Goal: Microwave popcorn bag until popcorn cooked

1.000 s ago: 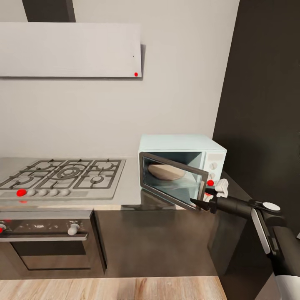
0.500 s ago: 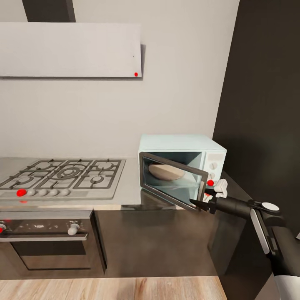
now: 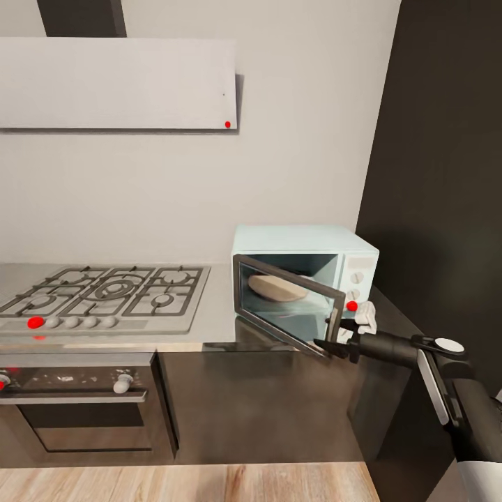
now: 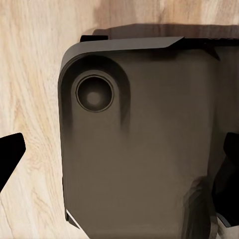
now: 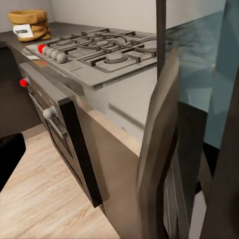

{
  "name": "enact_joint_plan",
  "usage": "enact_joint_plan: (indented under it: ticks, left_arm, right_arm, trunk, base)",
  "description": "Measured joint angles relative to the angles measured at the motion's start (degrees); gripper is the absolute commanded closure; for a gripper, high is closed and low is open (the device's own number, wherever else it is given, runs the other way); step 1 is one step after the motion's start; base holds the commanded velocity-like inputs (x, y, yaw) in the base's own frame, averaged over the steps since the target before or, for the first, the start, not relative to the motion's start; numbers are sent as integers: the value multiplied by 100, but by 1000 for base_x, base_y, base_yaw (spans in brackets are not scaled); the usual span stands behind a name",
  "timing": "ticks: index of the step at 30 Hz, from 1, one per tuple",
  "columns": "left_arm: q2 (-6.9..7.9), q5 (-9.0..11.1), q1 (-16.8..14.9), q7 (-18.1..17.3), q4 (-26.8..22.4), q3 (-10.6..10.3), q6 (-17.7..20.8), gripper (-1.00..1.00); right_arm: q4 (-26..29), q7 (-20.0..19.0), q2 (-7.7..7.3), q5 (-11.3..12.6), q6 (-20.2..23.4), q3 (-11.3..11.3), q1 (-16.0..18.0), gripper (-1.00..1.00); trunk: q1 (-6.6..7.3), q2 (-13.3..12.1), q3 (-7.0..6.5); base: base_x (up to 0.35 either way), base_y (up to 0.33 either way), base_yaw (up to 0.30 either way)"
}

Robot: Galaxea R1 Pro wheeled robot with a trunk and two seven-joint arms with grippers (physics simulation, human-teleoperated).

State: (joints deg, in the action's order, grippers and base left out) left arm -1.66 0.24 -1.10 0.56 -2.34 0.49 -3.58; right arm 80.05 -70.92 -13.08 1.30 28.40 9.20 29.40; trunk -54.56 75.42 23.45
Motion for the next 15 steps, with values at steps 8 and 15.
enact_joint_plan:
  ticks: [8,15]
  left_arm:
    - [0,0,1,0,0,-4,0,-100]
    - [0,0,6,0,1,-8,0,-100]
  right_arm:
    - [-7,-524,1,0,6,-4,23,-100]
    - [-7,-574,4,1,12,-8,27,-100]
  trunk:
    - [0,0,0]
    - [0,0,0]
  base:
    - [0,0,0]
    - [0,0,0]
